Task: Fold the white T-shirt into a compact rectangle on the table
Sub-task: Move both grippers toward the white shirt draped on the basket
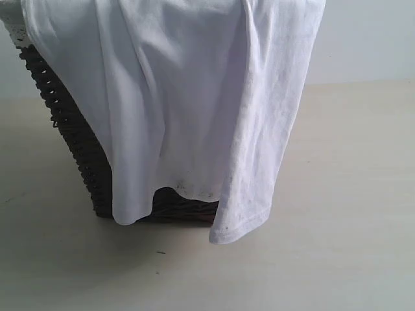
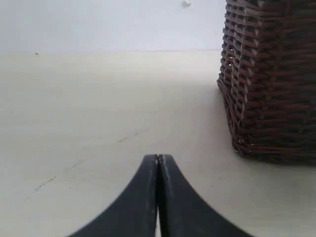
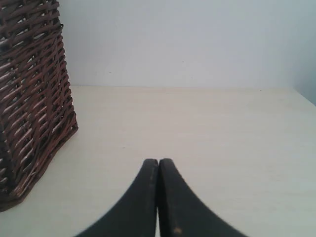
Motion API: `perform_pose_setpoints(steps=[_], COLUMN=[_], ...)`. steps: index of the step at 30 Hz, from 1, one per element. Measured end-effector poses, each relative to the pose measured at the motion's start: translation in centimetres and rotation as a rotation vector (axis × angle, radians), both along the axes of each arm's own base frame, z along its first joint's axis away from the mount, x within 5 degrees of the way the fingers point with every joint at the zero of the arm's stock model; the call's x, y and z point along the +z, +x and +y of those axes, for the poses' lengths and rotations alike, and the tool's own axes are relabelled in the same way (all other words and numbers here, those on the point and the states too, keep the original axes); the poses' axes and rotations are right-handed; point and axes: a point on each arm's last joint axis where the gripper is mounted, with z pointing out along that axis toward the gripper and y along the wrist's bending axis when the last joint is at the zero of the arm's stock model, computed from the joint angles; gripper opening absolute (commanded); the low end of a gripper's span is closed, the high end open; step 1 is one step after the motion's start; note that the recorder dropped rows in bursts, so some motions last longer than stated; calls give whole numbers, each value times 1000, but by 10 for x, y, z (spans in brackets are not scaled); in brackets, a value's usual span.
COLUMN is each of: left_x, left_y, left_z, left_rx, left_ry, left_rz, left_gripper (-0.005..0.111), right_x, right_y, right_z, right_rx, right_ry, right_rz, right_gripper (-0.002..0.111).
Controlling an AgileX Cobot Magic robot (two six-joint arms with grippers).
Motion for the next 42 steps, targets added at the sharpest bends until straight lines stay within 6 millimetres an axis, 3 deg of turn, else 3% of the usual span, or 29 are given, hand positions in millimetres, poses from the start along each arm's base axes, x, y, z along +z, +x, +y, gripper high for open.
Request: perform_pose_setpoints(steps=[12, 16, 21, 24, 28, 30, 33, 35, 37, 38, 40, 42], left_x=[0, 8, 30, 48, 58, 58, 79, 99, 117, 121, 124, 121], left_y=[0, 2, 3, 0, -3, -3, -6, -2, 9, 18, 35, 52], left_z=[1, 1, 0, 0, 0, -3, -13, -24, -36, -41, -48, -52], left_rx=[-4, -4, 7, 3, -23, -57, -178, -299, -422, -471, -530, -557], left_ry=[45, 68, -22, -115, -417, -479, -494, -480, -455, -442, -433, -421], left_rz=[-2, -99, -335, -534, -623, -614, -617, -574, -508, -463, -379, -311], left_gripper=[0, 0, 0, 0, 0, 0, 0, 8, 28, 42, 53, 57], right_x=[0, 4, 24, 44, 47, 46, 46, 64, 92, 102, 114, 116], right_y=[0, 1, 1, -3, -4, -4, -4, -9, -12, -9, 3, 17], right_z=[0, 0, 1, 0, 0, 0, 2, 7, 16, 20, 30, 39], right_rx=[0, 1, 4, 14, 35, 37, 65, 139, 242, 278, 369, 442], right_ry=[-2, -33, 43, 225, 445, 479, 532, 513, 452, 453, 412, 388], right_rz=[0, -43, -263, -475, -492, -481, -454, -492, -514, -492, -404, -302], right_gripper=[0, 0, 0, 0, 0, 0, 0, 3, 15, 25, 35, 45])
